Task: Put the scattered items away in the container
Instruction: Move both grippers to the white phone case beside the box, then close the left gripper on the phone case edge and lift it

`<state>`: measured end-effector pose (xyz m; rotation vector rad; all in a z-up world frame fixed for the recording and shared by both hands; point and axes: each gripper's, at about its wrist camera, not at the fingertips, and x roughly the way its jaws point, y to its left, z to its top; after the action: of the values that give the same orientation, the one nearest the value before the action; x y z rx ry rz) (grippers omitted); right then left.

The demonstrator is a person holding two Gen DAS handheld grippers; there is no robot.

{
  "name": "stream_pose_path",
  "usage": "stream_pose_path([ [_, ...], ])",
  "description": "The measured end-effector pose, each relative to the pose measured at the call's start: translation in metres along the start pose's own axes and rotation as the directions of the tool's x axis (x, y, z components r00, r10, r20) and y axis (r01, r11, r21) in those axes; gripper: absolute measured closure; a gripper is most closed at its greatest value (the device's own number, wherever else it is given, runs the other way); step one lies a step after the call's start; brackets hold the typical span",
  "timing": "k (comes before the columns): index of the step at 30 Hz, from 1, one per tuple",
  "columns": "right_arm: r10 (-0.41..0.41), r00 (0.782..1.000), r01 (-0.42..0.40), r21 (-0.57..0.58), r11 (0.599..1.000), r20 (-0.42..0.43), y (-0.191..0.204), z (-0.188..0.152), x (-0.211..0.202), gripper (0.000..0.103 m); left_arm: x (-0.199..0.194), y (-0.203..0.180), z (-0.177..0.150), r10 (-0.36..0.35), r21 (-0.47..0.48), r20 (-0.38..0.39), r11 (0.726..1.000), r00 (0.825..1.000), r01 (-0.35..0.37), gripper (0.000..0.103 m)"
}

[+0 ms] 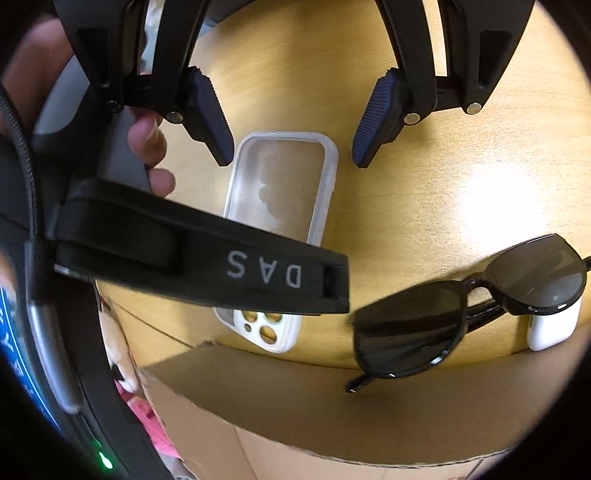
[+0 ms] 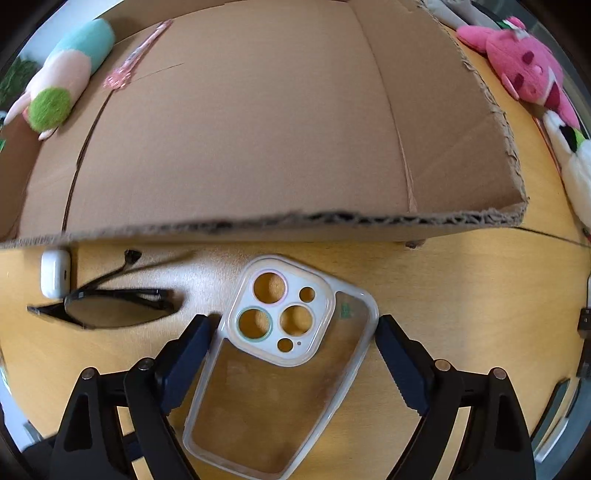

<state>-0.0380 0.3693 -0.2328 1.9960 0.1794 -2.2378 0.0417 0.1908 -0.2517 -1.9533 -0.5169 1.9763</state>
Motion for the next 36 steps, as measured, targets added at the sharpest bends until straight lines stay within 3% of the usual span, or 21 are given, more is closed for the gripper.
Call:
stream_pose_path([
  [8, 0.019, 1.0, -0.019, -0.049, 0.999, -0.003, -0.001, -0.002, 0.001, 0.01, 0.001, -0.014, -0.011, 0.051, 0.116, 0.034, 0.992, 0.998, -0.055, 0.037],
  [16, 0.073, 0.997, -0.073, -0.003, 0.997, -0.018, -0.012, -0.001, -0.001, 0.013, 0.006, -0.035, -0.021, 0.122, 0.216, 0.06, 0.967, 0.991, -0.132, 0.037],
  [20, 0.127, 0.991, -0.126, 0.029, 0.992, -0.03, -0.017, -0.001, -0.002, 0.014, 0.004, -0.032, -0.024, 0.08, 0.192, 0.041, 0.978, 0.996, -0.087, 0.037],
  [23, 0.199, 0.979, -0.195, 0.08, 0.977, -0.039, -0.024, -0.001, -0.003, 0.015, 0.001, -0.026, -0.027, 0.033, 0.163, 0.026, 0.986, 0.999, -0.037, 0.043],
  [27, 0.283, 0.958, -0.279, 0.108, 0.954, -0.031, -0.029, -0.006, -0.006, 0.016, -0.003, -0.016, -0.03, 0.019, 0.135, 0.008, 0.991, 1.0, -0.019, 0.067],
  [36, 0.481, 0.874, -0.485, 0.185, 0.855, 0.067, -0.04, -0.022, -0.028, 0.018, -0.032, -0.007, -0.042, -0.103, 0.139, 0.017, 0.985, 0.995, 0.1, 0.082],
])
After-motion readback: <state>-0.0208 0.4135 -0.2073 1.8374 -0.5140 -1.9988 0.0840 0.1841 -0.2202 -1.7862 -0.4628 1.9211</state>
